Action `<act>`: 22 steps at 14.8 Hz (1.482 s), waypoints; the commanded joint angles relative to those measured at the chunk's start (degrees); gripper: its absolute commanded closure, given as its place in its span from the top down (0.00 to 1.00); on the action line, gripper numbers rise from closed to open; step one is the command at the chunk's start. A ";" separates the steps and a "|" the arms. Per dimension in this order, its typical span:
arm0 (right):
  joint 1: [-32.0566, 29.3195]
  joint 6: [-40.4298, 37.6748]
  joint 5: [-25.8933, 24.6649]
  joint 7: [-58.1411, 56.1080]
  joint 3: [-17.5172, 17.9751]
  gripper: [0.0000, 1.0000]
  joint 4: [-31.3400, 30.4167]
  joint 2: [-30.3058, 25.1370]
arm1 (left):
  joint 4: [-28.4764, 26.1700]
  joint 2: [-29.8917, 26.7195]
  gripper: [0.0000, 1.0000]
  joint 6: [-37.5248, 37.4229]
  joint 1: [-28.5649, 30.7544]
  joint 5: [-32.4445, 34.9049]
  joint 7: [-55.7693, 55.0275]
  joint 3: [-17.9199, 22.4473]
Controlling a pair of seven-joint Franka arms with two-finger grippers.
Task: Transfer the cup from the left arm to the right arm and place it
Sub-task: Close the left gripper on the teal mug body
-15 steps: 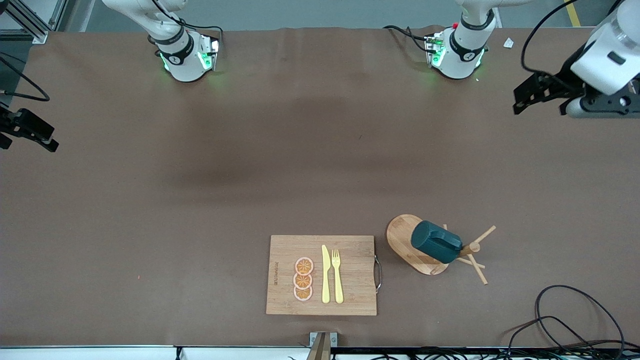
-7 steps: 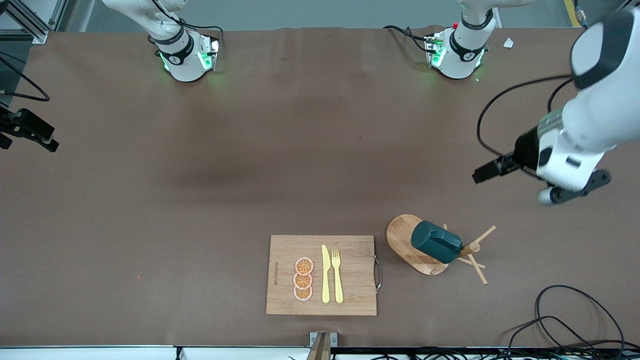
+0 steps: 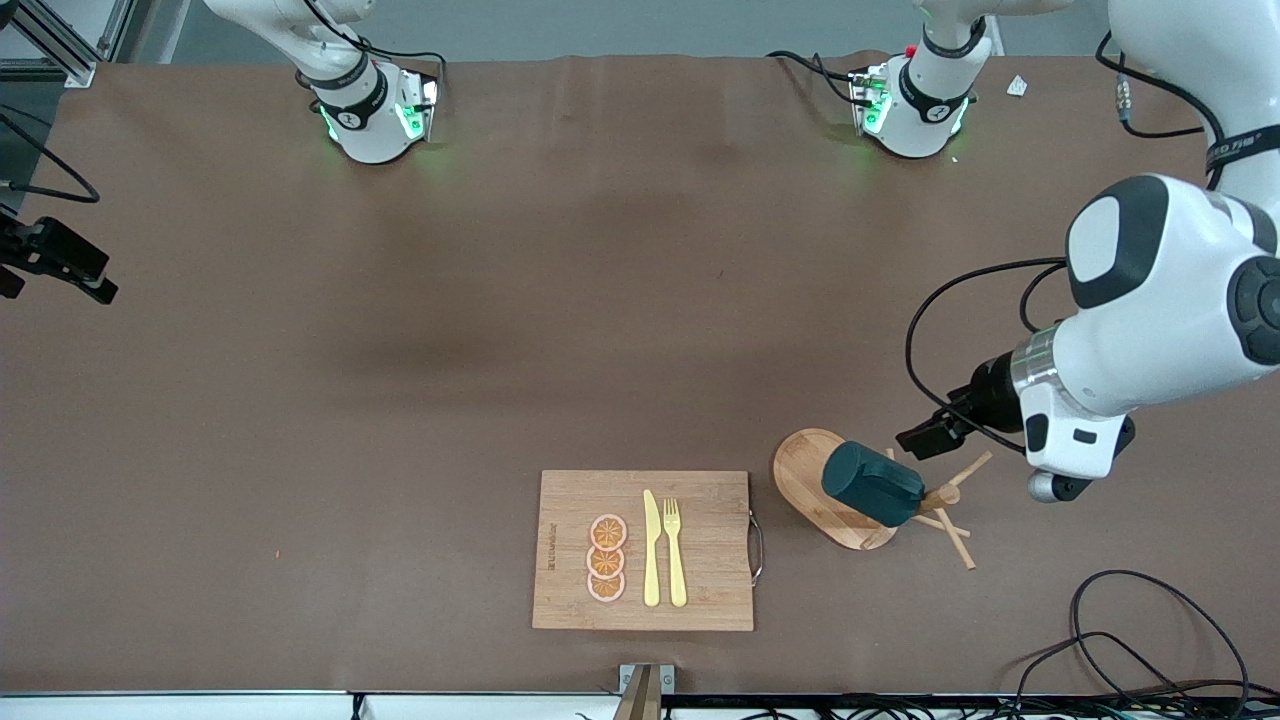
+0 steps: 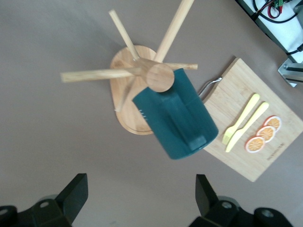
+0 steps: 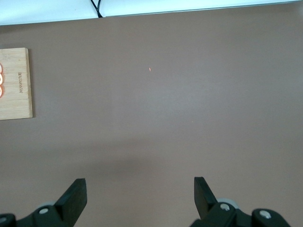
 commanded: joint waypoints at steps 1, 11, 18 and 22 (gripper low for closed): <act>-0.63 -0.30 -0.66 -0.50 0.43 1.00 0.32 0.17 | 4.28 4.51 1.00 1.20 -0.10 -2.59 -4.42 -0.11; -0.63 -0.21 -0.66 -0.50 0.43 1.00 0.32 0.17 | 4.28 9.79 1.00 12.11 -1.51 -3.12 -16.82 -0.11; -0.63 -0.21 -0.66 -0.41 0.43 1.00 0.41 0.17 | 3.93 11.73 0.99 13.08 -1.51 -6.90 -19.73 0.24; -0.63 -0.21 -0.66 -0.50 0.43 1.00 0.41 0.17 | 3.76 12.60 0.96 13.08 -1.42 -6.81 -19.73 0.25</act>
